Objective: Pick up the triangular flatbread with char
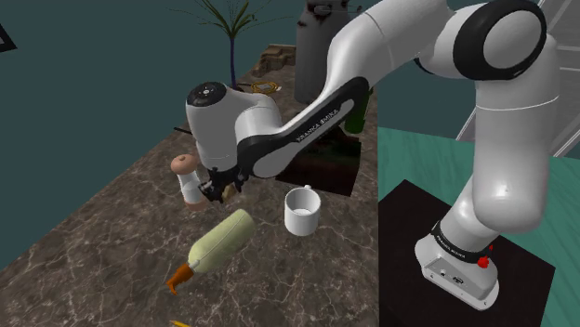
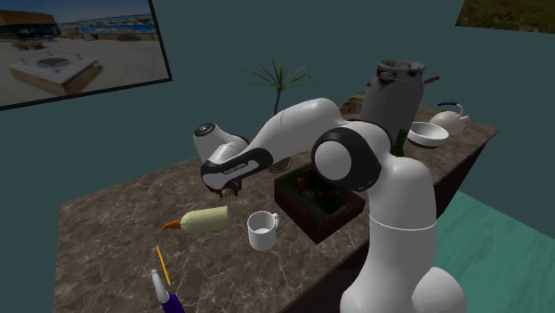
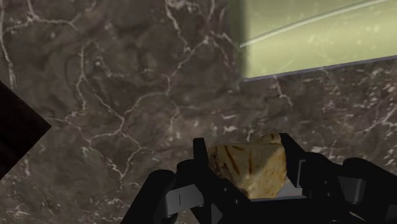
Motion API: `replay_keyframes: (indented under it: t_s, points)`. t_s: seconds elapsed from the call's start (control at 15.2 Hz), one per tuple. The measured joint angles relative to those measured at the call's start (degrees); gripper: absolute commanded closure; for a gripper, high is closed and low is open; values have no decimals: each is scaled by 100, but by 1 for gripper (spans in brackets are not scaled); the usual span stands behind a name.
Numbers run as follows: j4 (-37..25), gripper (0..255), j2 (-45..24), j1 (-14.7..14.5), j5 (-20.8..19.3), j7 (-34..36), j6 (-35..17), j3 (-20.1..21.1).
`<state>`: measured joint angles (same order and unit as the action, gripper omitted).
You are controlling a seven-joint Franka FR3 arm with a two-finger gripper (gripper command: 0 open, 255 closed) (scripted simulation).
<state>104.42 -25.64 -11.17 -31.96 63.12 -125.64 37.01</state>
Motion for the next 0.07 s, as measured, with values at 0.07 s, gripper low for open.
replay_keyframes:
  t_s: [0.07]
  points:
    - [-18, 255, 19, 5, 21, -18, 31, 11]
